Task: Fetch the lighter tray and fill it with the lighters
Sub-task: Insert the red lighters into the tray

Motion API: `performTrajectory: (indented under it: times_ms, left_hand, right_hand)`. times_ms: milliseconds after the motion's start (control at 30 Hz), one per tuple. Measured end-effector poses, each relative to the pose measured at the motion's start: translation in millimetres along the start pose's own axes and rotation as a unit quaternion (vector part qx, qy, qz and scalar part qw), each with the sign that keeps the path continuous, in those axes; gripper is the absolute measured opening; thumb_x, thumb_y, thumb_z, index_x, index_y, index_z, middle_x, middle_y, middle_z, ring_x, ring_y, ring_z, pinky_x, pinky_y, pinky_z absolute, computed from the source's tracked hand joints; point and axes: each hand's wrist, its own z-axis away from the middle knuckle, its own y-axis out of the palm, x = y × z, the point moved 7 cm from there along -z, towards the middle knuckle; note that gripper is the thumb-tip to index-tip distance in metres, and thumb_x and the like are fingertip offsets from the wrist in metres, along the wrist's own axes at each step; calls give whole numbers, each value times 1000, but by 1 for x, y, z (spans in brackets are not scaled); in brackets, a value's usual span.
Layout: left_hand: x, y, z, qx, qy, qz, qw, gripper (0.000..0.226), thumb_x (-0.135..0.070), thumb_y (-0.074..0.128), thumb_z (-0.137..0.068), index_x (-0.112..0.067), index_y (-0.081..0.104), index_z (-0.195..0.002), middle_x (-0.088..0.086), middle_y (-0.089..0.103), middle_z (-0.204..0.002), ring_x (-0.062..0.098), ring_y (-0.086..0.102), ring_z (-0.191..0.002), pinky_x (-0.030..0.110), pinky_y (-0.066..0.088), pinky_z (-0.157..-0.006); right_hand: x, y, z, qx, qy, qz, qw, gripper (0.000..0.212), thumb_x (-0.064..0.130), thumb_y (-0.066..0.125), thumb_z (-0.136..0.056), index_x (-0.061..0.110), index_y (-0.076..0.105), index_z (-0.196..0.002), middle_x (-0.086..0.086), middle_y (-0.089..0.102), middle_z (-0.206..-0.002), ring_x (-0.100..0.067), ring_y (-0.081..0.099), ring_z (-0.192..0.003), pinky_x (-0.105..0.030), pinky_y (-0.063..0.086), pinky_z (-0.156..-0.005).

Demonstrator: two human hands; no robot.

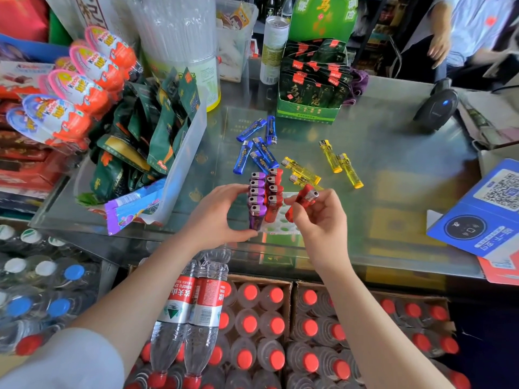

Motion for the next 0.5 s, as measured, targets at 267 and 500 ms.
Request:
performTrajectory:
  times_ms: [267, 500]
  left_hand:
    - [-1, -2, 1, -18, -26, -4, 1000, 80, -49, 76, -57, -20, 47, -125, -2, 52, -126, 15, 46, -115, 32, 37, -95]
    - [-3, -3, 2, -13, -23, -2, 1000, 81, -52, 75, -57, -20, 46, -126, -2, 52, -128, 15, 46, -117, 33, 36, -96]
  right_hand:
    - [-17, 13, 11, 27, 74, -47, 996, 17, -5, 60, -81, 7, 50, -87, -1, 60, -74, -17, 65, -58, -27, 55, -58]
    - [-6, 17, 12, 35, 23, 137, 990, 16, 15, 70, -77, 19, 54, -76, 16, 61, -59, 2, 59, -52, -16, 50, -60]
